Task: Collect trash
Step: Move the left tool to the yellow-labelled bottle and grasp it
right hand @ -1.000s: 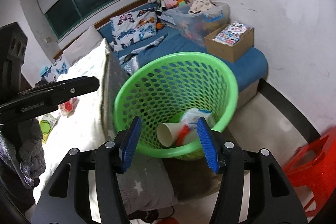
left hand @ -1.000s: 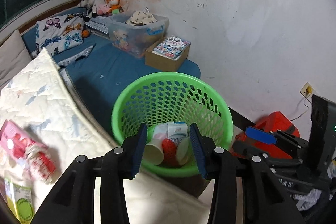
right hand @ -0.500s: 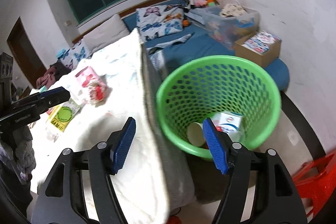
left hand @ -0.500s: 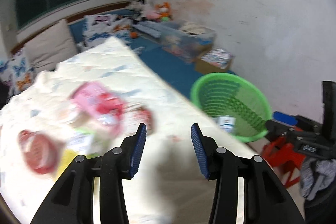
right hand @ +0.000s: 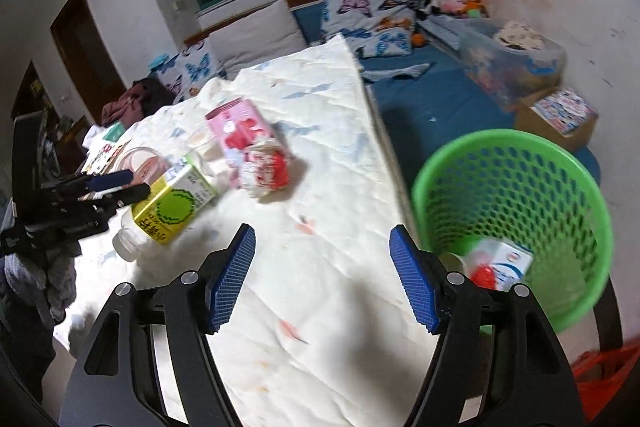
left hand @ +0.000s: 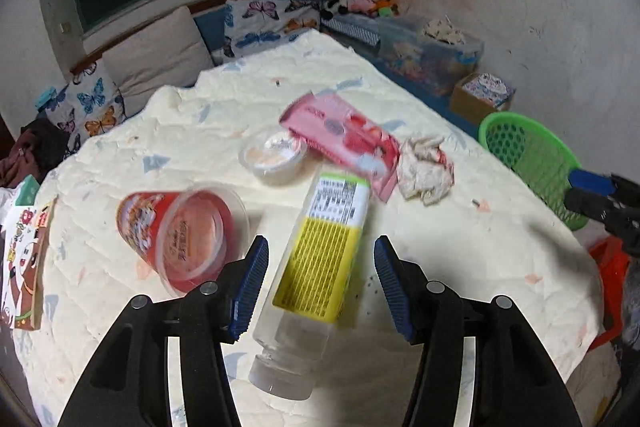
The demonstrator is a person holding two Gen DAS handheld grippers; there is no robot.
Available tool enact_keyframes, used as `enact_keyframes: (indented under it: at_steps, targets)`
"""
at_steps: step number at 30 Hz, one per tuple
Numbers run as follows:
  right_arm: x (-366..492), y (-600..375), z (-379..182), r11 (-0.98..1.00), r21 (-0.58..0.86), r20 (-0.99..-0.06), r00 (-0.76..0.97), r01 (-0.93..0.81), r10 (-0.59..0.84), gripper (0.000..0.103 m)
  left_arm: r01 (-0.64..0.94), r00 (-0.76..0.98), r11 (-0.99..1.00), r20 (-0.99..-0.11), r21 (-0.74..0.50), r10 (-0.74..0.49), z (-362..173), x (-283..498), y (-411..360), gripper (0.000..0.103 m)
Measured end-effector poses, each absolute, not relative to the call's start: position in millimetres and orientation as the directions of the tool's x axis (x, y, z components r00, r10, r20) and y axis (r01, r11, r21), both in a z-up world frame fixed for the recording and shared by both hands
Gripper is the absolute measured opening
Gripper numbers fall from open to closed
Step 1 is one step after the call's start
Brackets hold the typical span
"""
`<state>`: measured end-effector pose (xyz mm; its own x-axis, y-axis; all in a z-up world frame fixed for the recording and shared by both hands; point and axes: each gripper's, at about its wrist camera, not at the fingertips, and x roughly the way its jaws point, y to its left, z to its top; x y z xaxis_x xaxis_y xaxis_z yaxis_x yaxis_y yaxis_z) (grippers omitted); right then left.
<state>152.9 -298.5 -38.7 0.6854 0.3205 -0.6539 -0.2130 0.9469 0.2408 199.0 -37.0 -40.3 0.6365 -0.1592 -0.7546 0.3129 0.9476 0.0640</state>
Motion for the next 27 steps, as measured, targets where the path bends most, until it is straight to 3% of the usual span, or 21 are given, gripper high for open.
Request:
enact_keyframes:
  at_steps: [14, 27]
  targets:
    - [190, -255, -50, 0.939, 0.214, -0.693, 0.635, -0.271, 0.341, 0.070, 0.333, 0.587, 0.941, -0.795, 0.066, -0.152, -69, 218, -42, 0.051]
    - [230, -226, -64, 0.935, 0.180, -0.724, 0.602, -0.307, 0.337, 0.070, 0.332, 0.615, 0.942, -0.768, 0.046, -0.180, -63, 206, -36, 0.047]
